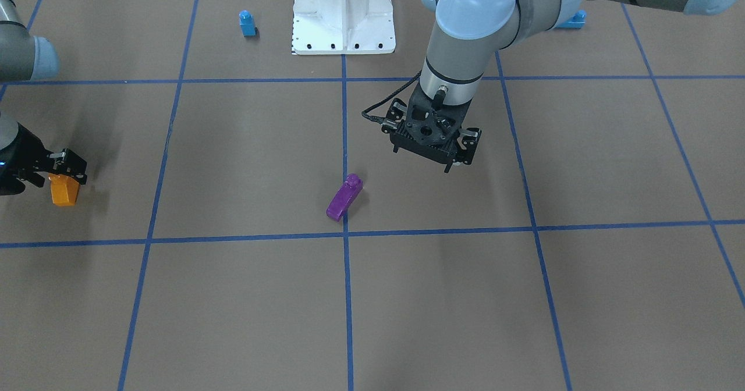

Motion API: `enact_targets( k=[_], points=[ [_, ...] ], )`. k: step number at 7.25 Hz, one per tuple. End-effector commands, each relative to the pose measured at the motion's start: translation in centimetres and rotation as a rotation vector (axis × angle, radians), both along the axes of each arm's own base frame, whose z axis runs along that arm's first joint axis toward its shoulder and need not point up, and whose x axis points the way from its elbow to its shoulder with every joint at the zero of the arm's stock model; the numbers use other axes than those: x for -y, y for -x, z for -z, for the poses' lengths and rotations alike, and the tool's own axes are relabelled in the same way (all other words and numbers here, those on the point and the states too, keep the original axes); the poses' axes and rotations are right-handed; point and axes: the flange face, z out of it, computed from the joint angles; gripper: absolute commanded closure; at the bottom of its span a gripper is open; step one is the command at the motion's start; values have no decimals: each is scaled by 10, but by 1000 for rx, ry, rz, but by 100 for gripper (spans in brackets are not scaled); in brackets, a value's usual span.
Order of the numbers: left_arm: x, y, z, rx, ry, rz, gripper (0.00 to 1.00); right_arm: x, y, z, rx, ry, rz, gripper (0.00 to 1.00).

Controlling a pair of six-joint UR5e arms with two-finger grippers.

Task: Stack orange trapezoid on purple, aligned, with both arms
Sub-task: 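Lower the right gripper and grasp the orange trapezoid block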

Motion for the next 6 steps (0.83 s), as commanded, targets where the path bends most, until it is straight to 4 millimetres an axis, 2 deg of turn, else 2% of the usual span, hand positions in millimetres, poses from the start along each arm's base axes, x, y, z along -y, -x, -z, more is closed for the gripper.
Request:
enact_targets(
  k=[1,2,3,4,5,6],
  points=[
    [-1,1,-1,-2,0,1,0,2,2,2,2,-4,11,87],
    [-4,4,-3,-4,1,1,0,2,3,3,2,-5,13,100],
    [-7,6,0,-12,-1,3,0,1,4,5,11,-1,19,100],
    [-8,8,-3,-11,0,3,0,10,1,22,34,18,17,100],
    [-11,11,-14,-3,2,-3,0,40,-12,58,81,67,-7,100],
    [-14,14,-18,-3,2,-3,0,55,-10,100,91,82,-17,100]
  ],
)
